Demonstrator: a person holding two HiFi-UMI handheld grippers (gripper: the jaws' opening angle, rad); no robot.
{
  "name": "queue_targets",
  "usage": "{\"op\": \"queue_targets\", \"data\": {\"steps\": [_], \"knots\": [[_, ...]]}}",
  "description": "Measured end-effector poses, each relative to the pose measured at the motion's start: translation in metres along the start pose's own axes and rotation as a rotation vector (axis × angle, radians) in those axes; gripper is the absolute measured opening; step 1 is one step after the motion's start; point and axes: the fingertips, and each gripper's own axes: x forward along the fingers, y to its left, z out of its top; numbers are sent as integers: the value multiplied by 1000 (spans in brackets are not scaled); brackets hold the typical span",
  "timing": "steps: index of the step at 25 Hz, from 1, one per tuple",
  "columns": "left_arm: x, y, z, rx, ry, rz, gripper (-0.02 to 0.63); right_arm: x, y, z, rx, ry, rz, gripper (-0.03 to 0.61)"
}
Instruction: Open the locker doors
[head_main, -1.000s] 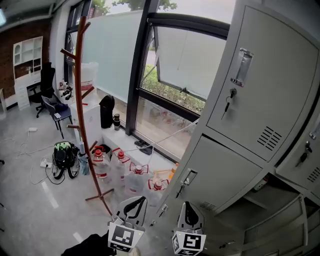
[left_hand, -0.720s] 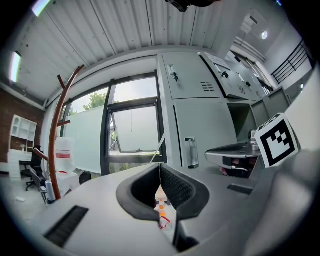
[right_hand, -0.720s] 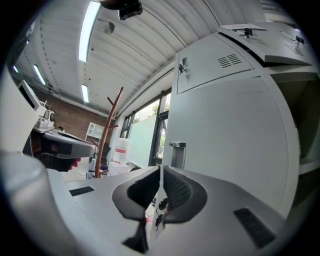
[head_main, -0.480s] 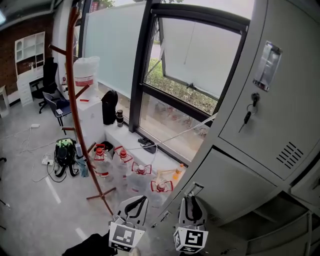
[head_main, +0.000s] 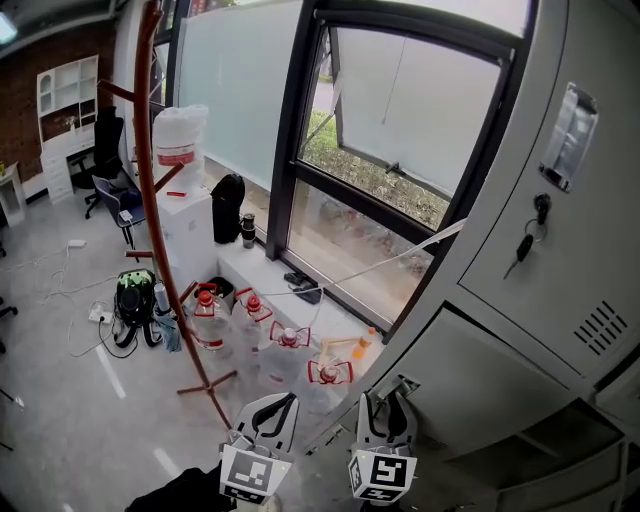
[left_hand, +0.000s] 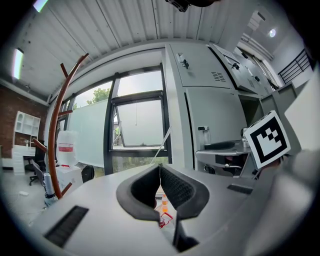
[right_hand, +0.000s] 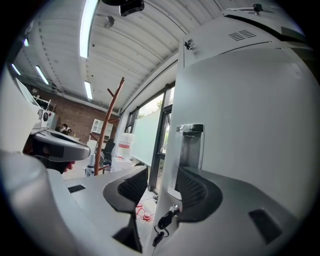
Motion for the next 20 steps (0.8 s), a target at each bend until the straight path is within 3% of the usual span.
{"op": "queue_targets", "data": {"steps": [20], "knots": [[-30,-10,-1,0,-4,-18,23,-35,21,0,6,20,9,183]]}}
